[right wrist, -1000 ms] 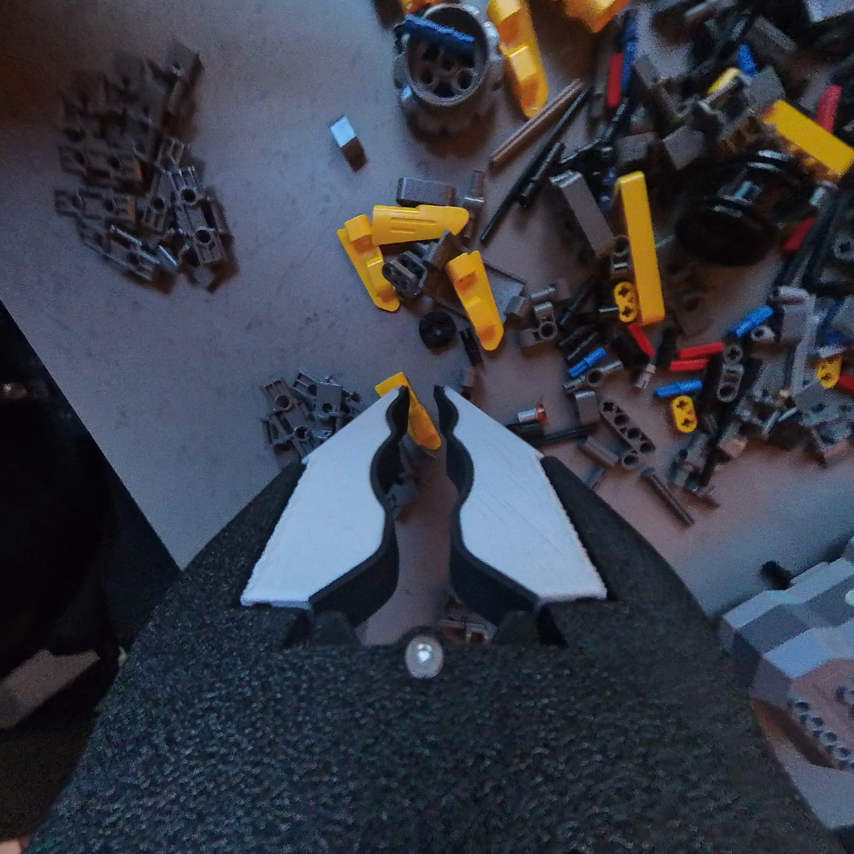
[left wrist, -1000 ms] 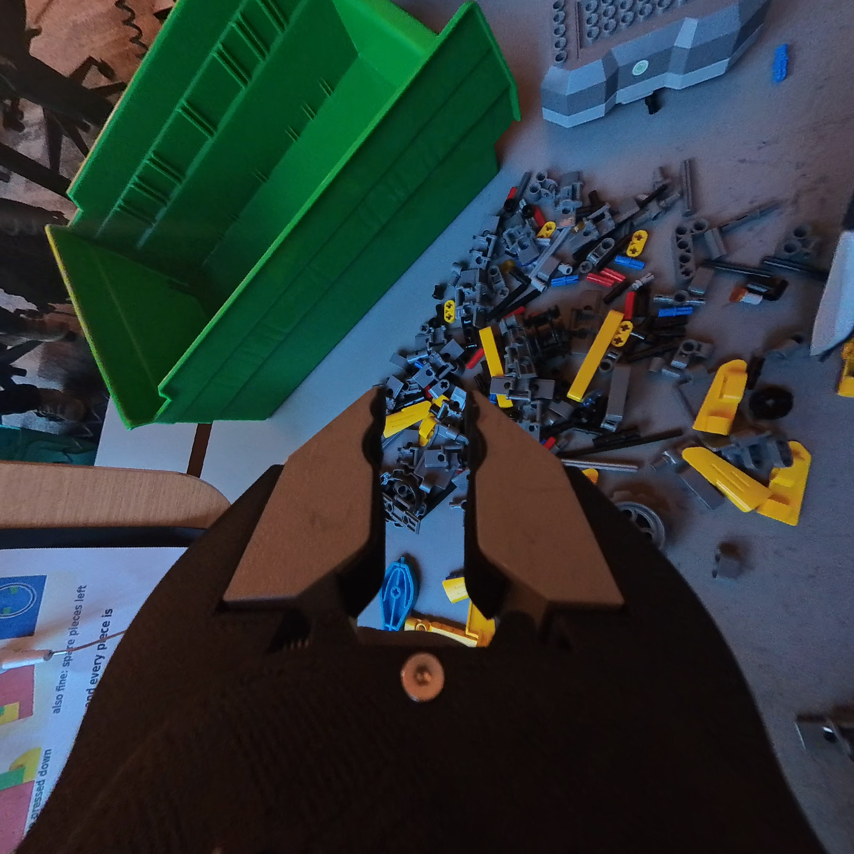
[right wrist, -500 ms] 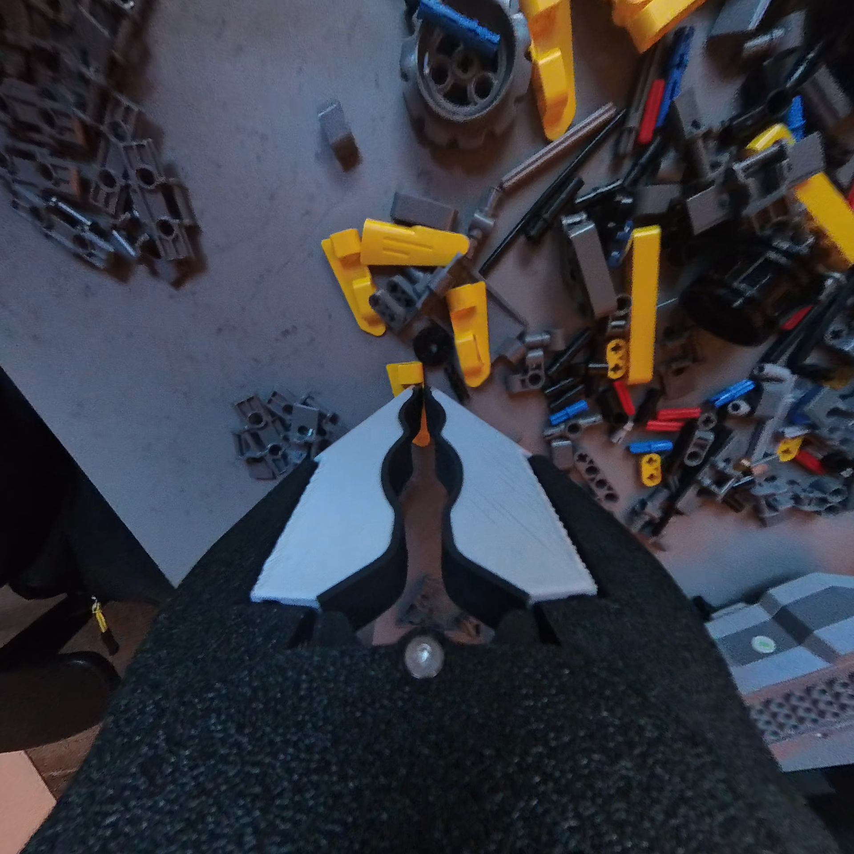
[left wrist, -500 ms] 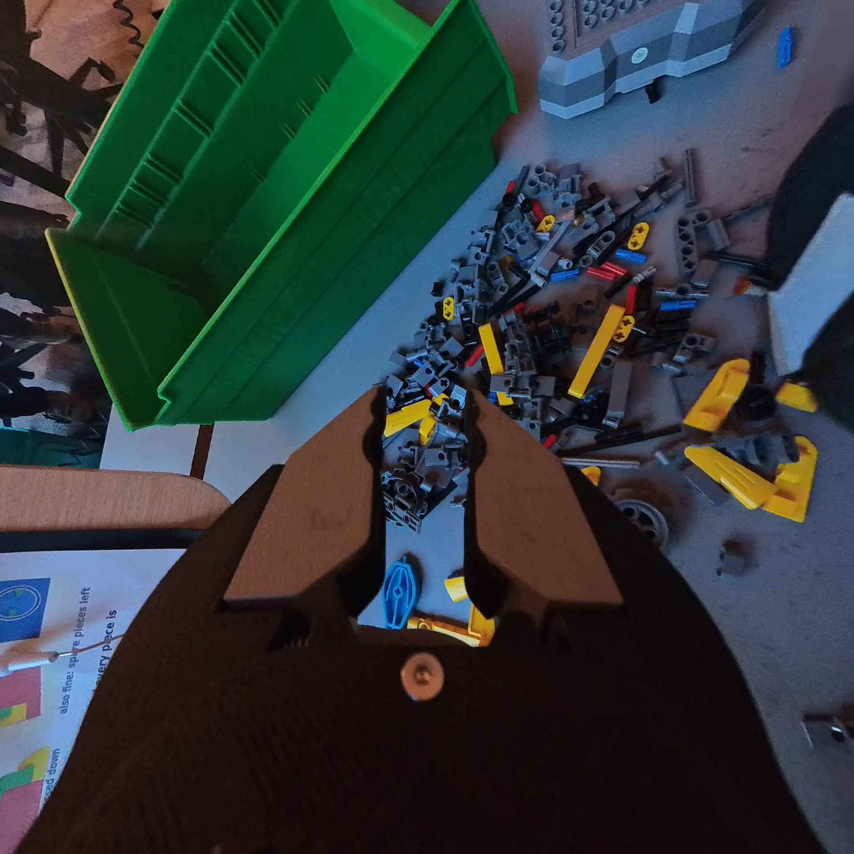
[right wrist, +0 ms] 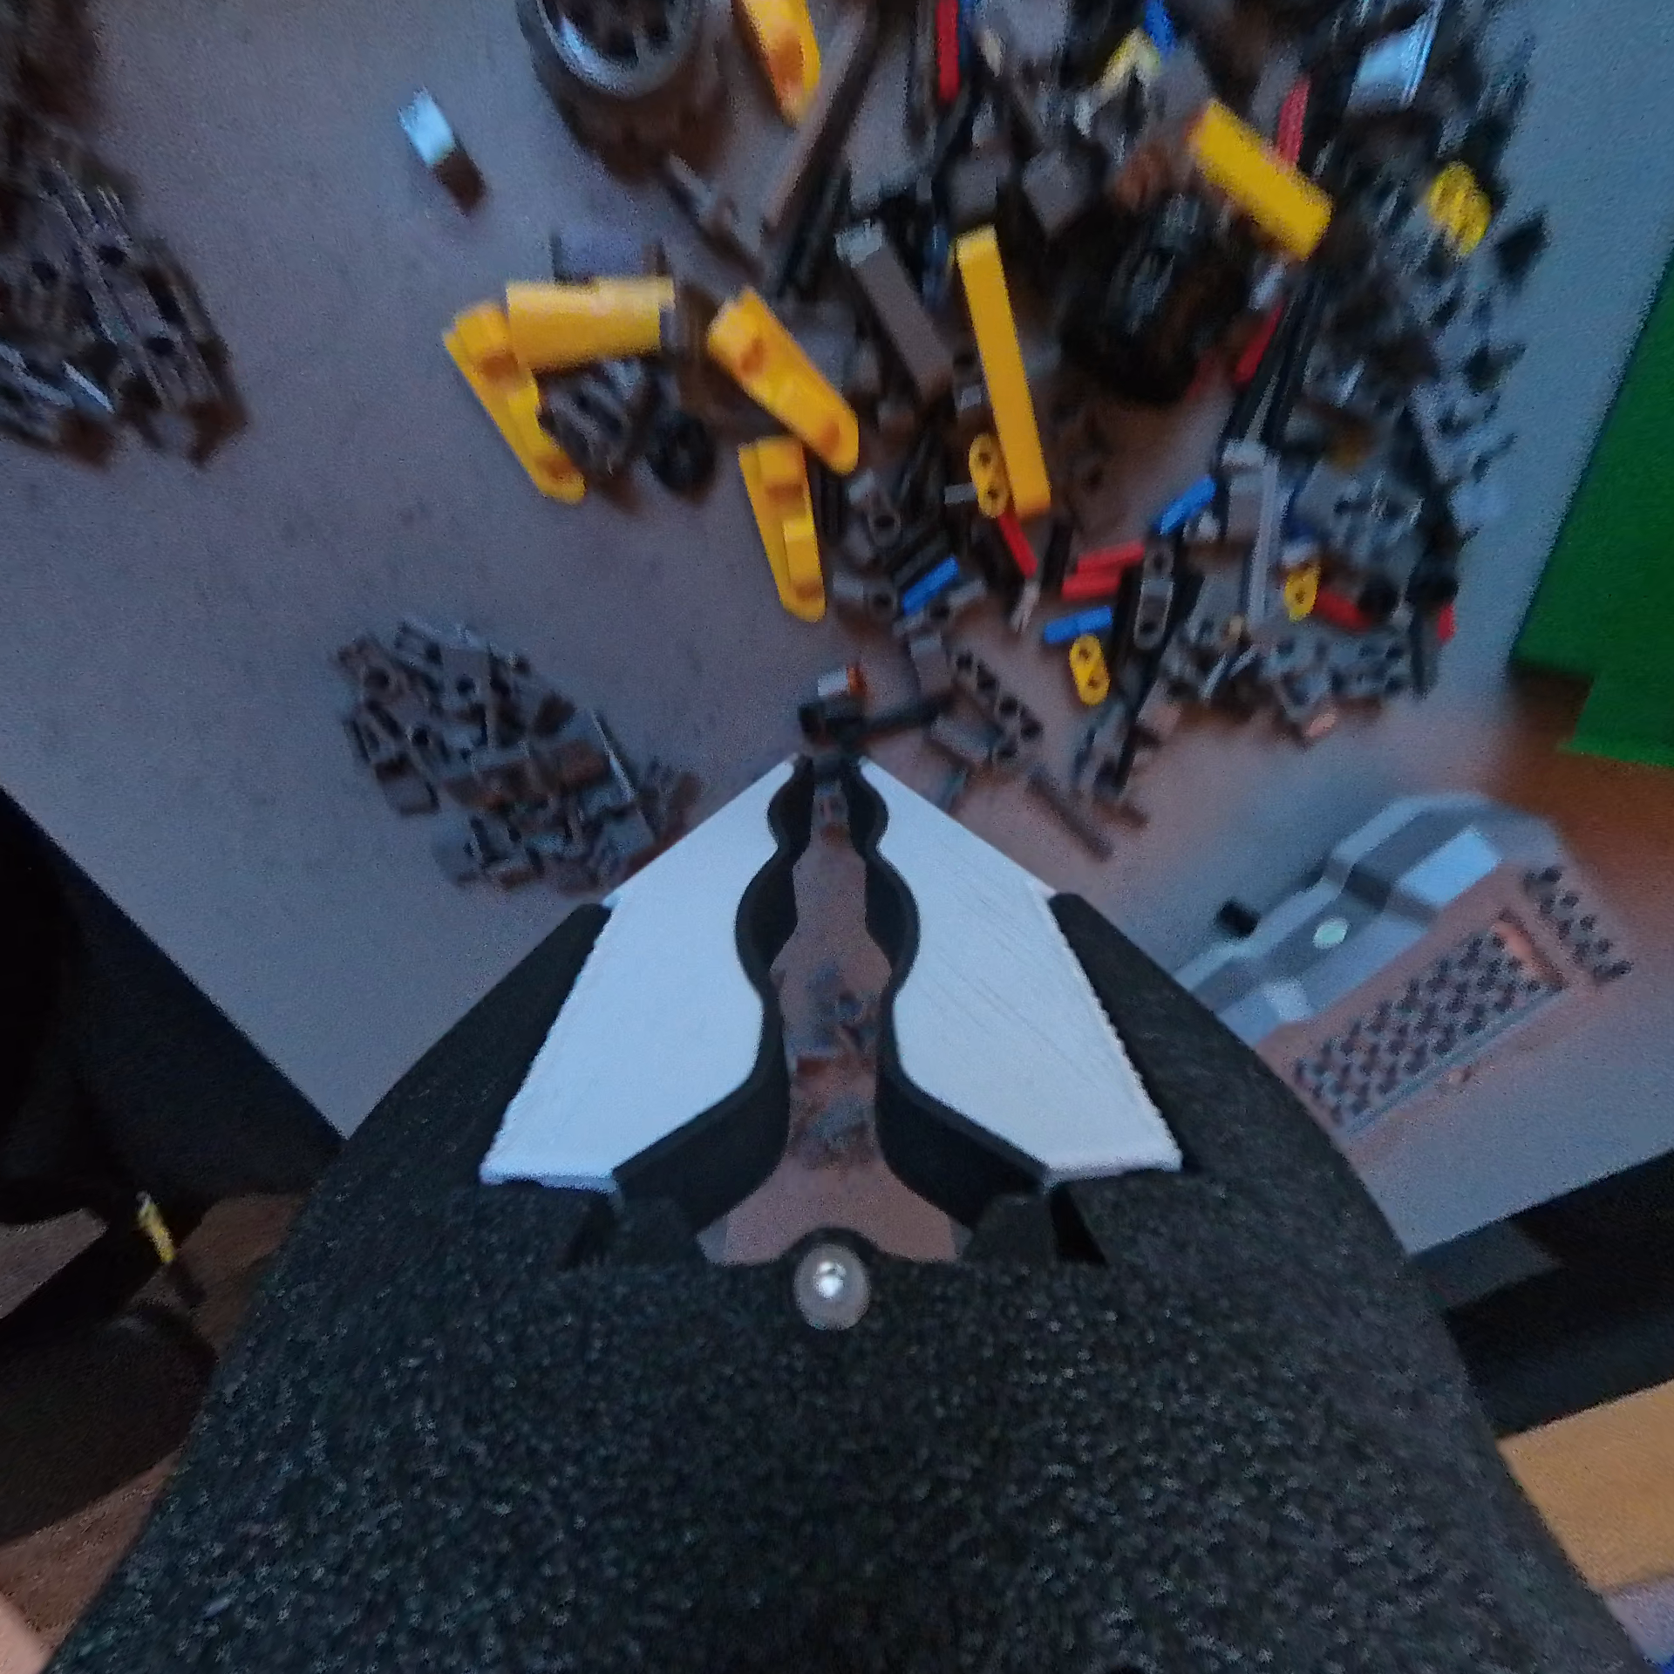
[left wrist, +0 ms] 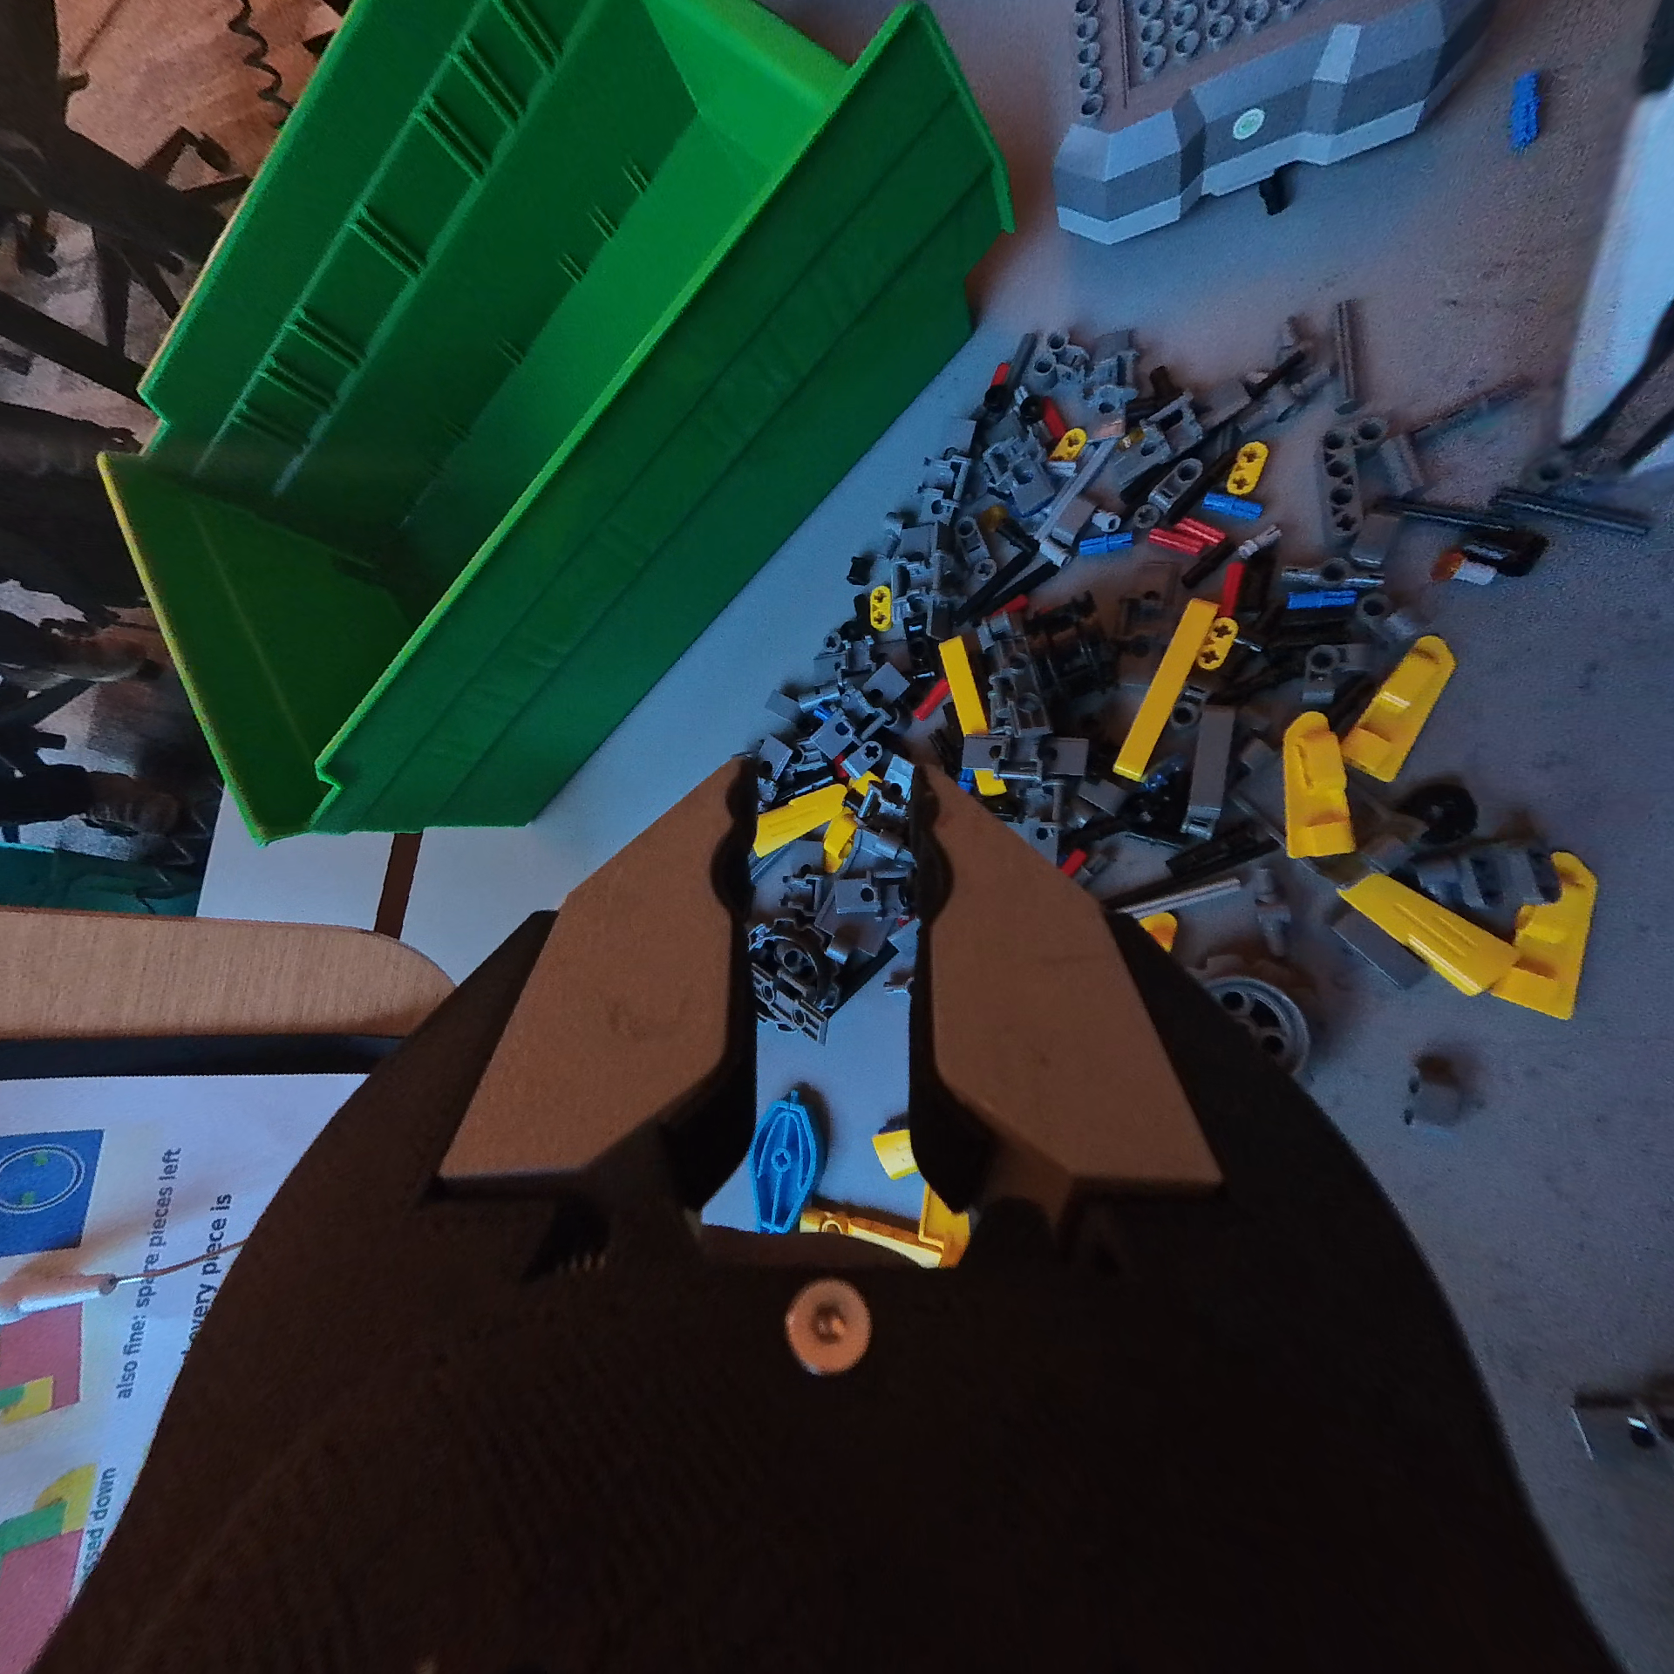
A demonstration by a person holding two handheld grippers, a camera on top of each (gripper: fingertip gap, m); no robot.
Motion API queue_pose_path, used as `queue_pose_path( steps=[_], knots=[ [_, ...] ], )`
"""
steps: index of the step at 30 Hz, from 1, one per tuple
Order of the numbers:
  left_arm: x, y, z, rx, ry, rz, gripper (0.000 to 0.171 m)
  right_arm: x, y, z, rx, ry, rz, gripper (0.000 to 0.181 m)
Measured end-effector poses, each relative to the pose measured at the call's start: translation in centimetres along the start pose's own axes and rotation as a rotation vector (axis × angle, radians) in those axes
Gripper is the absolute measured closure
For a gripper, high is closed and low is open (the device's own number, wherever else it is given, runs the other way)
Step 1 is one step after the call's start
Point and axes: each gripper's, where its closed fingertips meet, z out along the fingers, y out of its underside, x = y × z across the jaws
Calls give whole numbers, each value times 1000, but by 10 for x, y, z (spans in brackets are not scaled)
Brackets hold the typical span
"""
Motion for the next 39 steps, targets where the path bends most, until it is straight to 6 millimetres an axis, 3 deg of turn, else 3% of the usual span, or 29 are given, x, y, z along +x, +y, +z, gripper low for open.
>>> queue_pose_path(
  steps=[3, 6, 19, 23, 26, 28, 31, 39],
  knots=[
    [0, 0, 0, 0, 0, 1, 142, 0, 31, 6, -56, -17, 46, 176],
    [0, 2, 0, -6, -2, 1, 142, 1, 46, 17, -91, -16, 69, 176],
    [1, 4, 4, -21, 1, 6, 142, 14, -22, 37, 69, -52, 78, 181],
    [-1, 5, 2, -18, -3, -1, 141, 12, -19, 24, 98, -38, 98, 181],
    [-2, 4, 2, -12, -3, -8, 142, -7, -13, 14, 130, -116, 126, 179],
    [-1, 4, 2, -13, -1, -5, 142, -17, -9, 17, 127, -144, 121, 178],
    [0, 3, 1, -15, 0, 3, 142, -19, -2, 30, 80, -118, 103, 177],
    [-1, 5, 1, -17, -1, 1, 141, -8, -23, 38, 165, -110, 124, 179]
  ],
)
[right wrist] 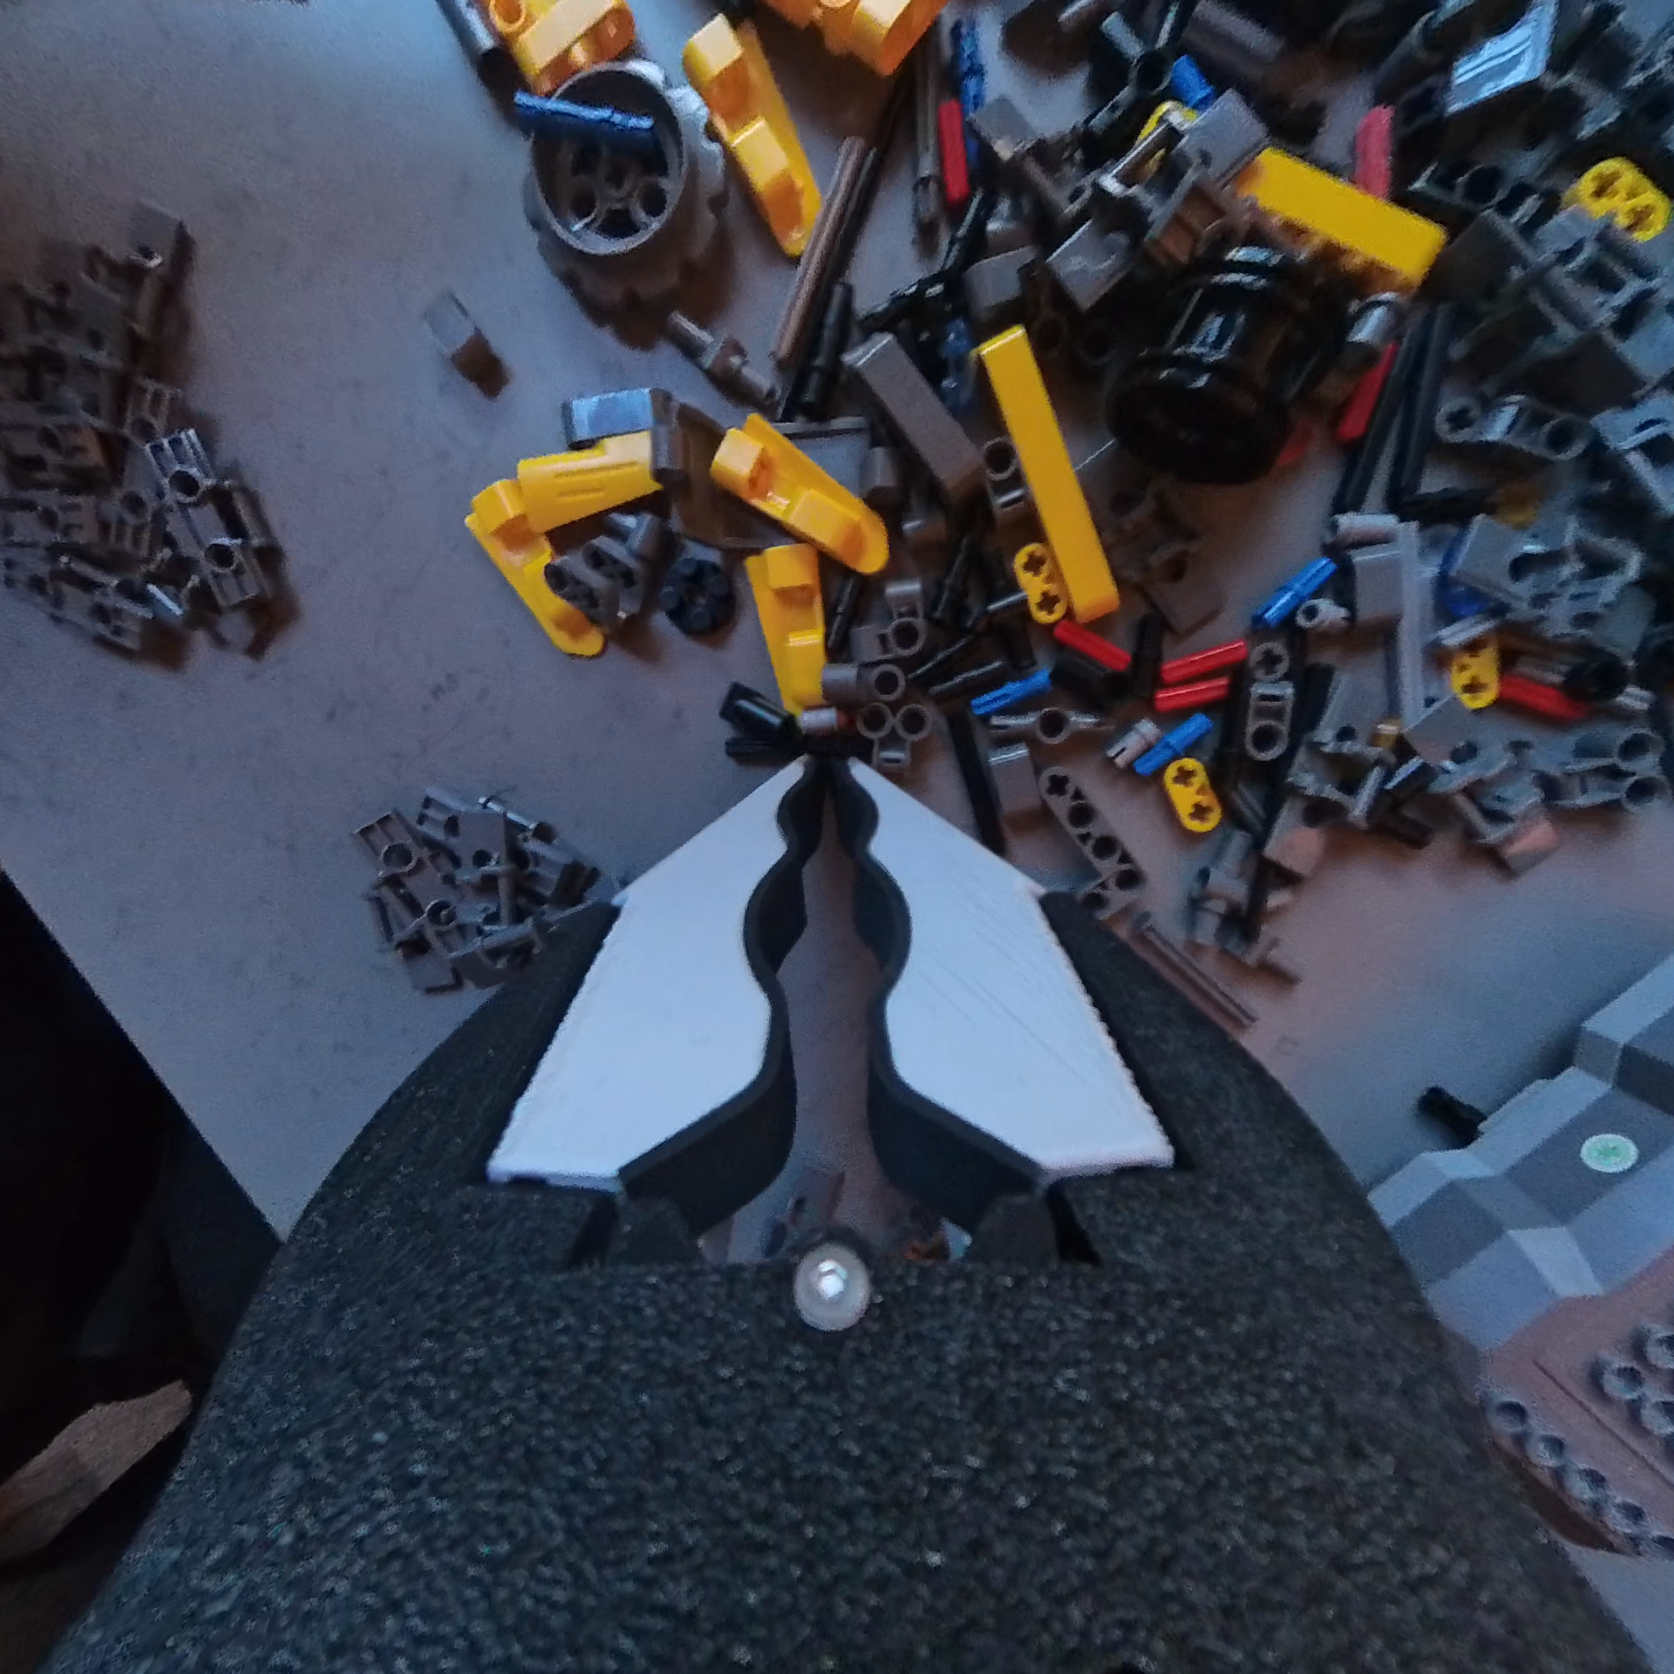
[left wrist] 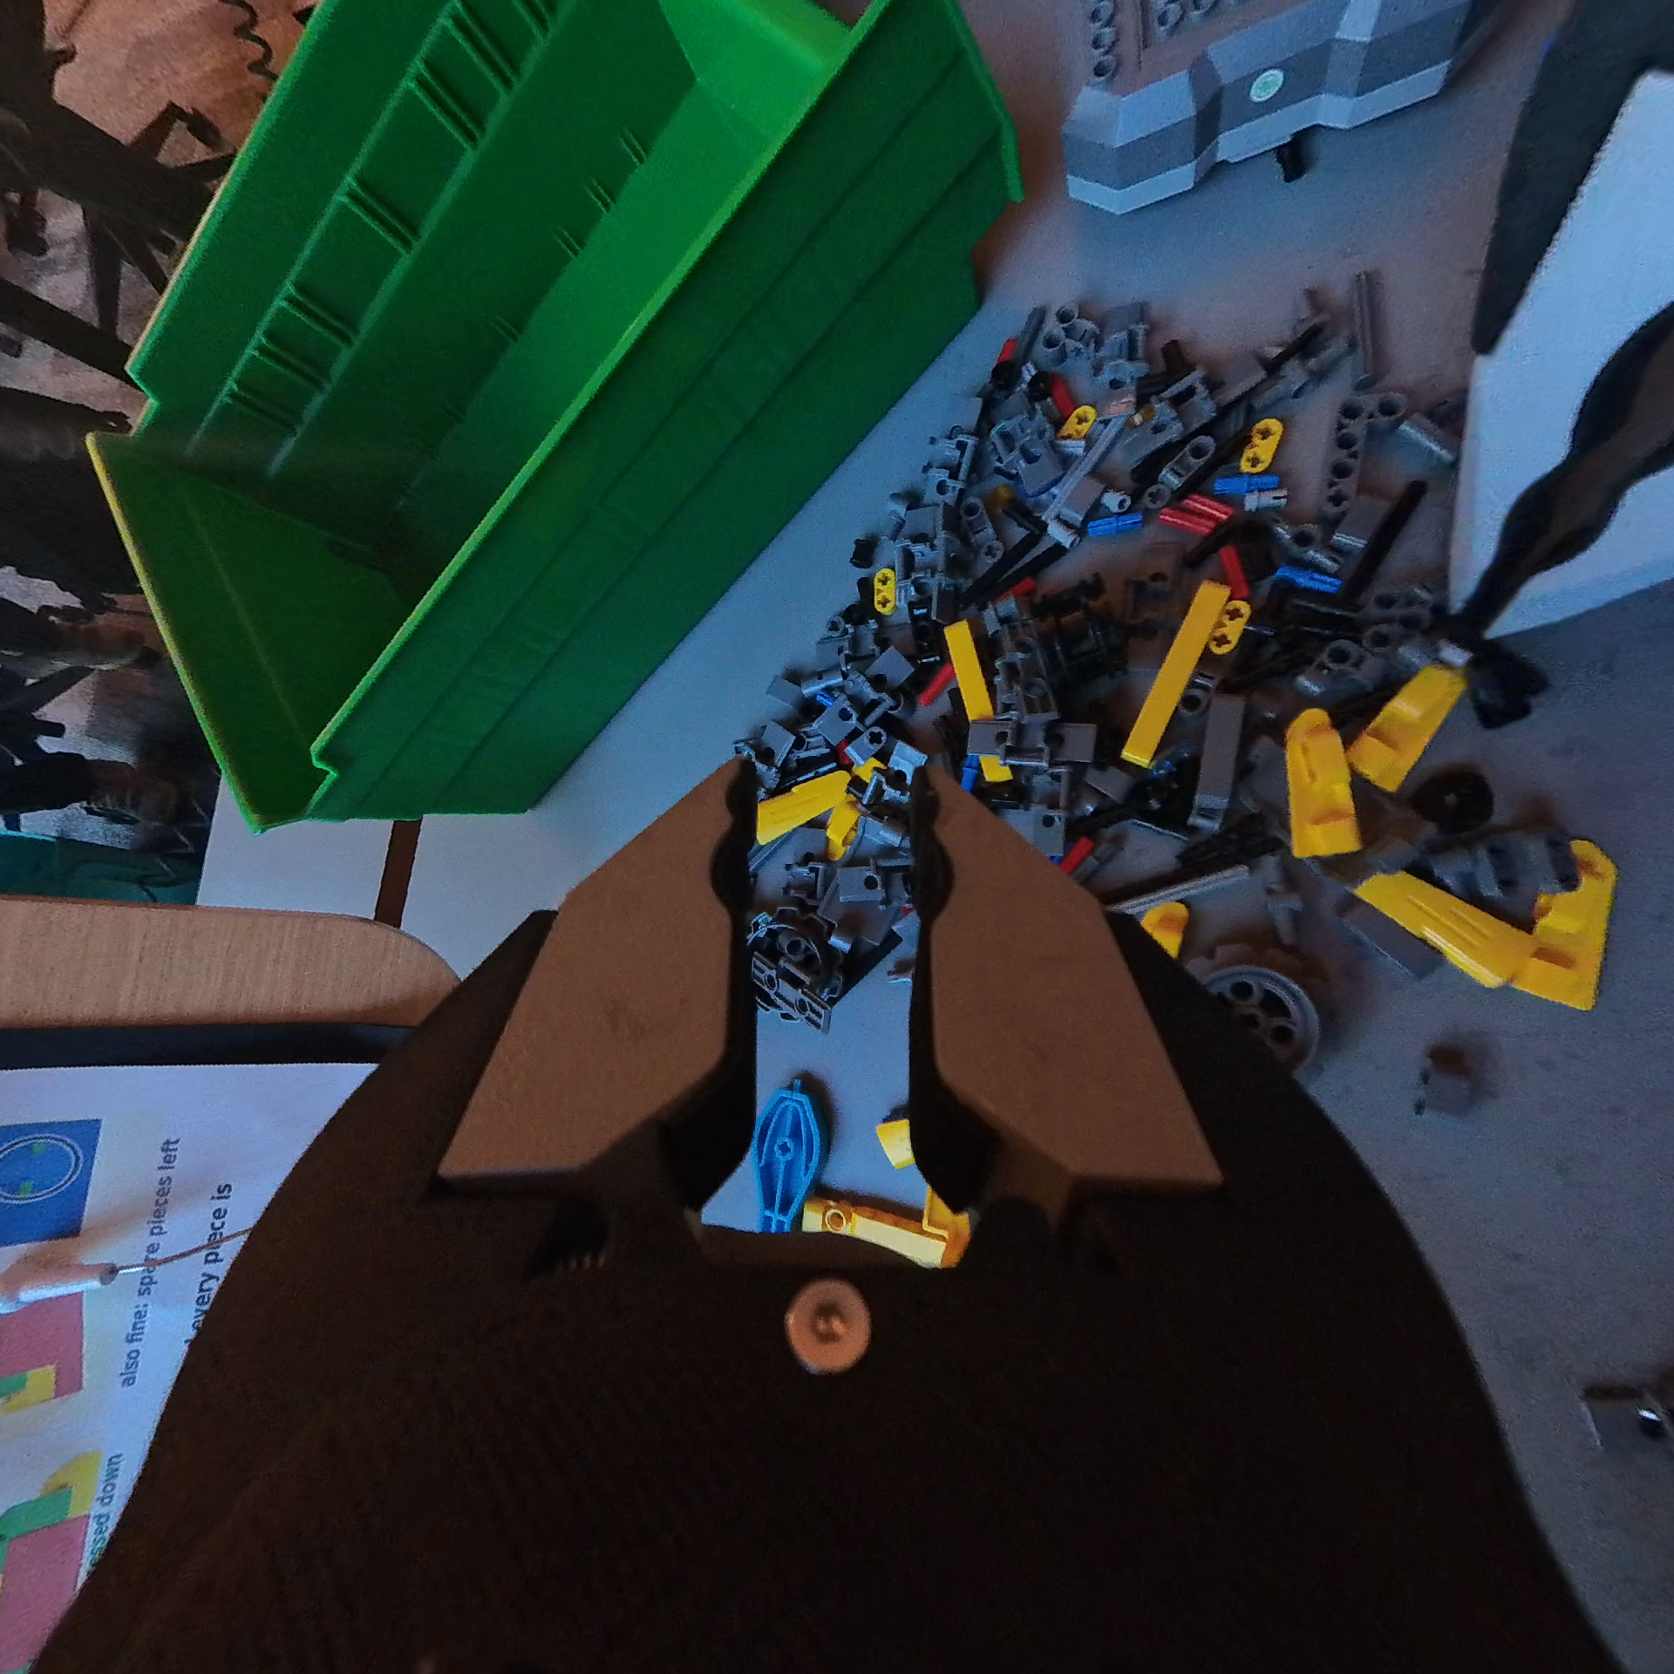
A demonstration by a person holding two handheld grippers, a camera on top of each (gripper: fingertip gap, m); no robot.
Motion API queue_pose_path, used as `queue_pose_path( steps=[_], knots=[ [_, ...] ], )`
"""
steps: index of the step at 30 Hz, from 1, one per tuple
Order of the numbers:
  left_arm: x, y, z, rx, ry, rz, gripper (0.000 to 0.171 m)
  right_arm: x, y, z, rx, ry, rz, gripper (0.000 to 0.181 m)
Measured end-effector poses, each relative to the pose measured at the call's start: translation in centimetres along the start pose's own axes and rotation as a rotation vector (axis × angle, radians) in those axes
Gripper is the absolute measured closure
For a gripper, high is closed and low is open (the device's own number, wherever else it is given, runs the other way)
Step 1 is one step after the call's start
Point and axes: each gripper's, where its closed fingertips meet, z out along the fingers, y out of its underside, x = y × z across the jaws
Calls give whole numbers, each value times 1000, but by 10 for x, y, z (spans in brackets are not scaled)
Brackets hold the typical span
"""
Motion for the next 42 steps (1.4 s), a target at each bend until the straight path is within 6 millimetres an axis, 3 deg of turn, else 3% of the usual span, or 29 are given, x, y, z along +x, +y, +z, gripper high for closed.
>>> queue_pose_path(
  steps=[4, 8, 10, 15, 20, 27, 36, 41, 42],
  knots=[
    [0, 0, -1, 4, 1, -2, 142, 19, -11, -13, 98, 90, 21, 176],
    [1, -1, -1, 6, 6, 1, 141, 72, -11, -47, 187, 278, 105, 170],
    [4, -2, 0, 2, 16, 11, 138, 89, -9, -54, 176, 288, 84, 167],
    [8, 0, 2, -19, 23, 31, 135, 107, -11, -44, -6, 327, -279, 165],
    [4, 3, 2, -24, 16, 16, 135, 123, -8, -26, -196, 341, -441, 164],
    [8, 5, 8, -40, 29, 23, 137, 121, -4, -23, -280, 145, -363, 171],
    [7, 6, 8, -45, 26, 21, 137, 129, -1, -25, -323, 148, -360, 167],
    [8, 6, 10, -52, 29, 29, 137, 126, -5, -25, -289, 165, -358, 173],
    [8, 6, 10, -51, 29, 29, 137, 125, -5, -26, -286, 171, -358, 181]
  ],
)
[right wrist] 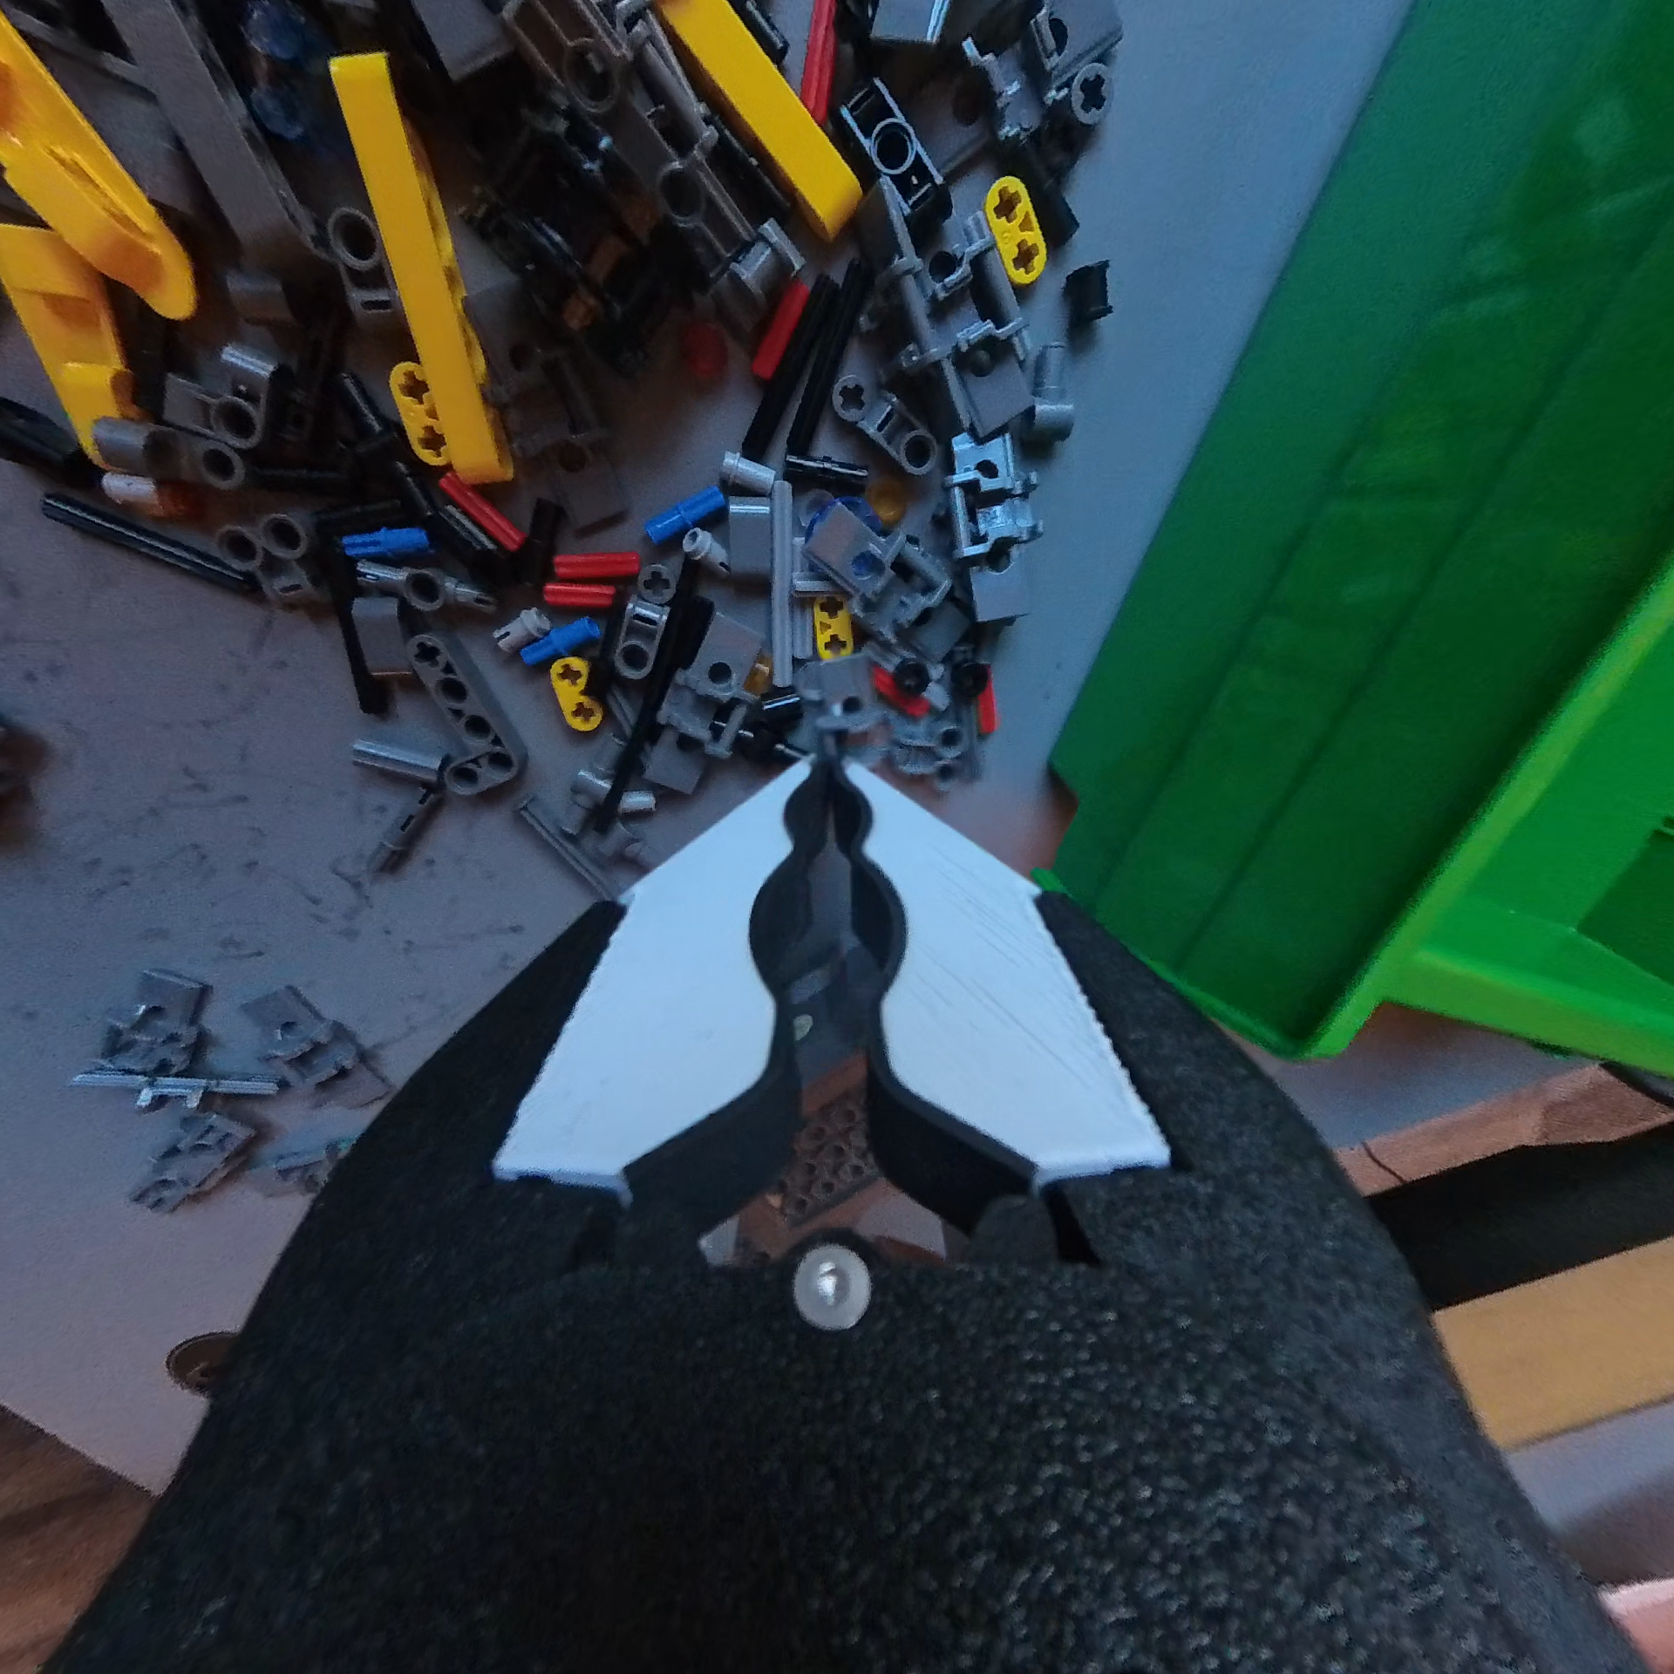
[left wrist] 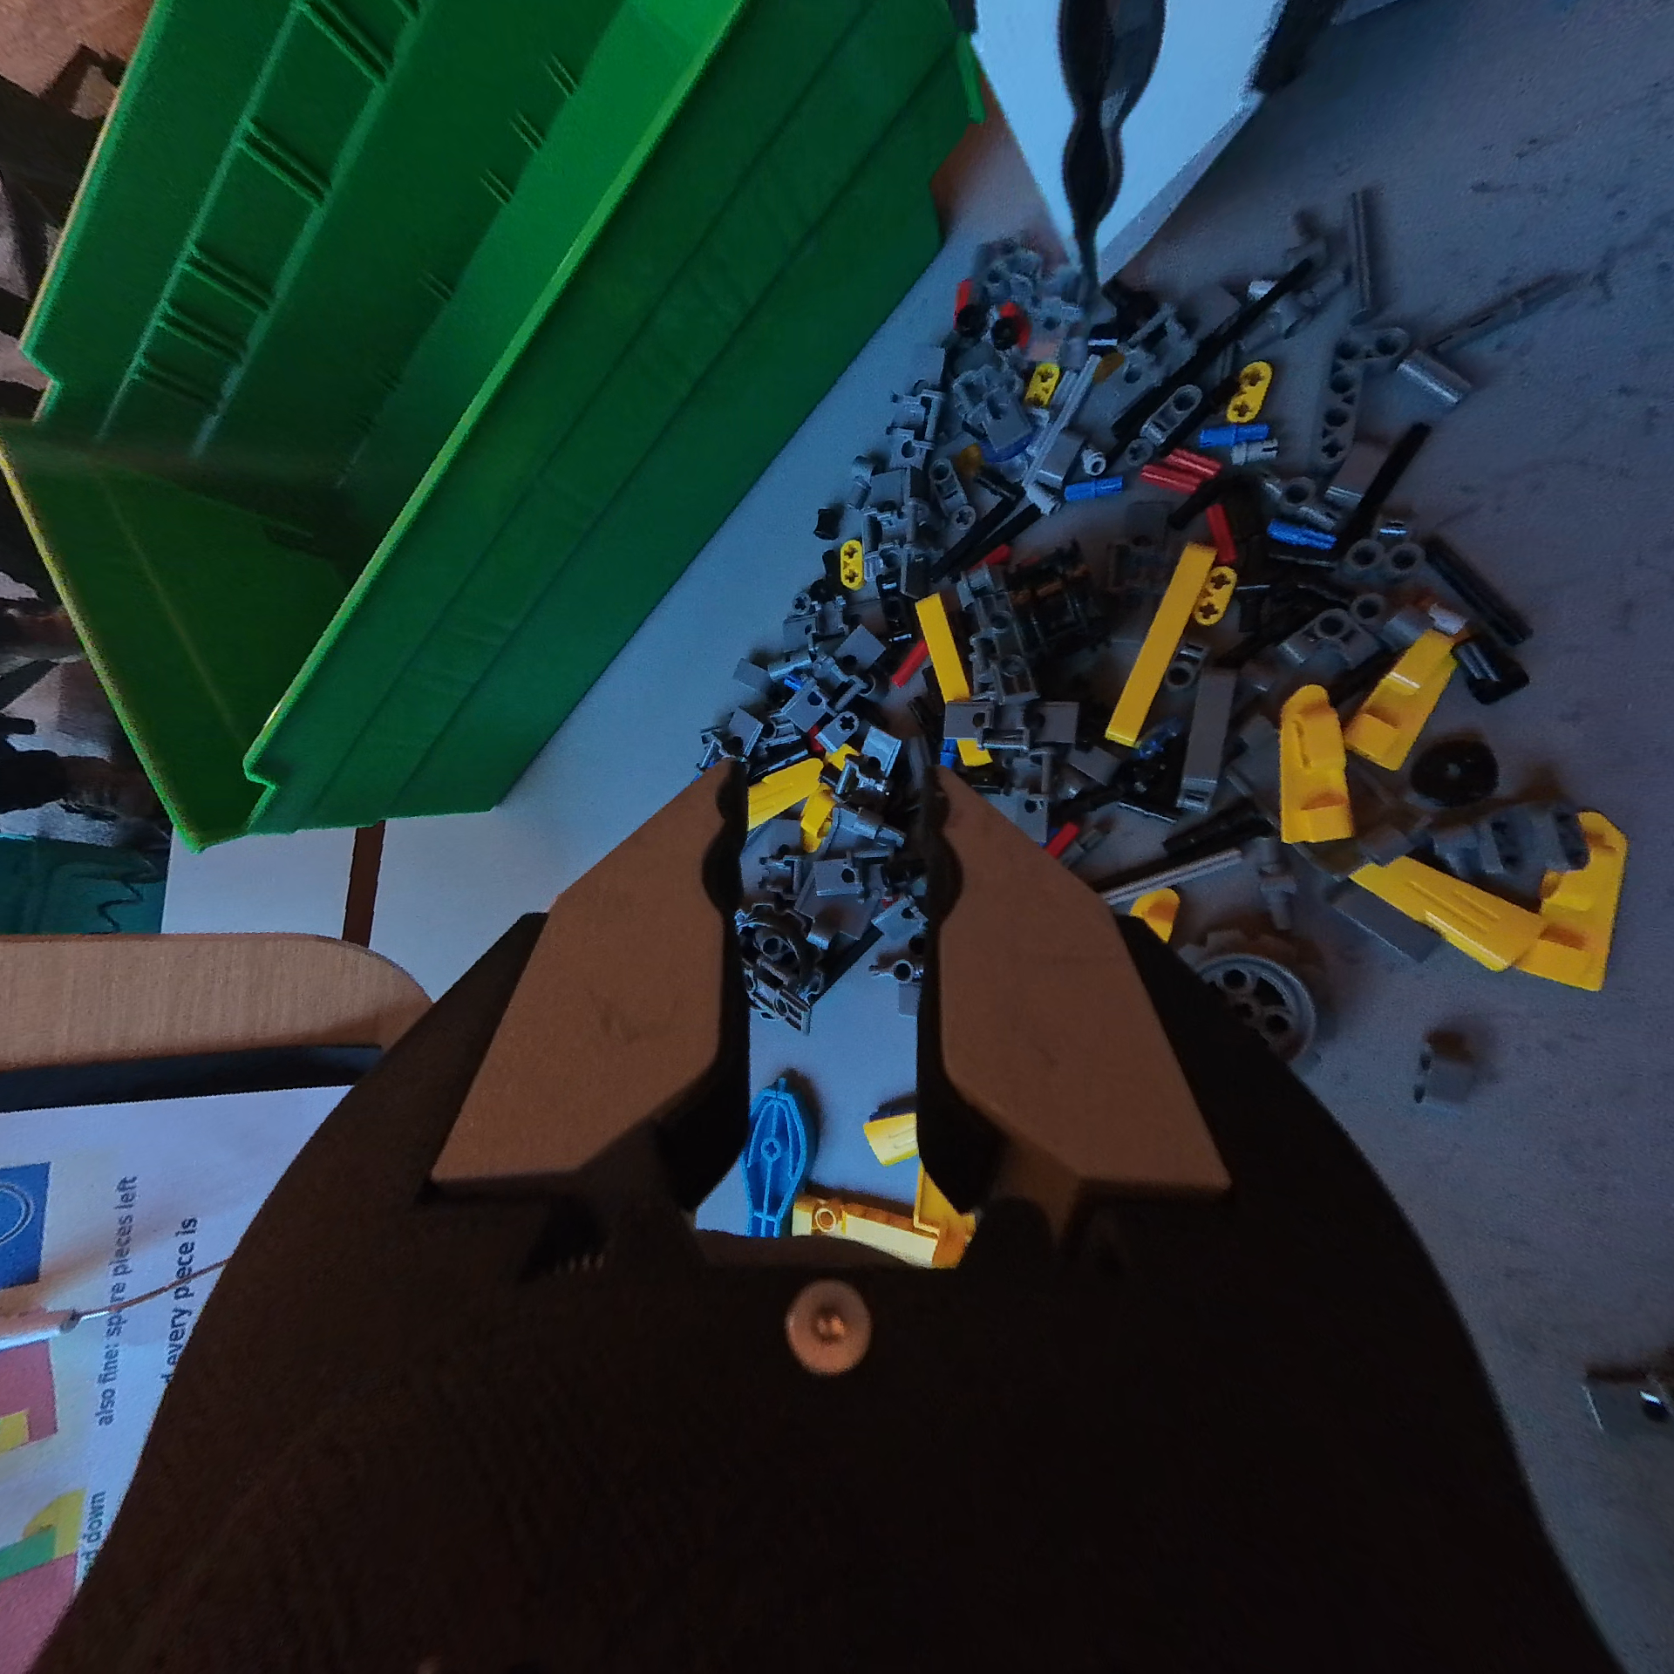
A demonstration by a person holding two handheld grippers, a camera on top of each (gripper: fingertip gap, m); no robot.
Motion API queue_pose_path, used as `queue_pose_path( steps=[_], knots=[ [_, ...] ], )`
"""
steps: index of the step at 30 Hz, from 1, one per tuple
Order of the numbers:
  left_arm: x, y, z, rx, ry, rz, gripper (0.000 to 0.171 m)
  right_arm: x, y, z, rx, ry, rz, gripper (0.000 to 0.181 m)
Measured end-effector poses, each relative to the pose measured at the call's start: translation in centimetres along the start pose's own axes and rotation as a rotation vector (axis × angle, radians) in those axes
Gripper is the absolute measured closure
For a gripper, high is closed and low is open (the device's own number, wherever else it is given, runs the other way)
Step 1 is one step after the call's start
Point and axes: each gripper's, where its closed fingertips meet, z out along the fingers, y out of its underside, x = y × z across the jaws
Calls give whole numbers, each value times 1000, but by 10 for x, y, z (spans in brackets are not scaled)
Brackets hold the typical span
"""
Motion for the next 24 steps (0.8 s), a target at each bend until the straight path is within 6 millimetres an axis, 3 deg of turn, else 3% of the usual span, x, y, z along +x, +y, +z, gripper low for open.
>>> queue_pose_path(
  steps=[9, 12, 19, 24],
  knots=[
    [-1, -1, -1, 6, 0, -8, 138, -7, 3, -19, 69, 72, 28, 181],
    [1, -1, -2, 5, 1, -1, 138, 3, 12, -15, 8, 125, 10, 164],
    [0, 0, -1, 5, 0, -6, 138, 11, 6, -1, -38, 82, -41, 162],
    [-1, 3, 3, -7, 7, -11, 138, 3, 1, 8, -45, -6, -52, 164]
  ],
)
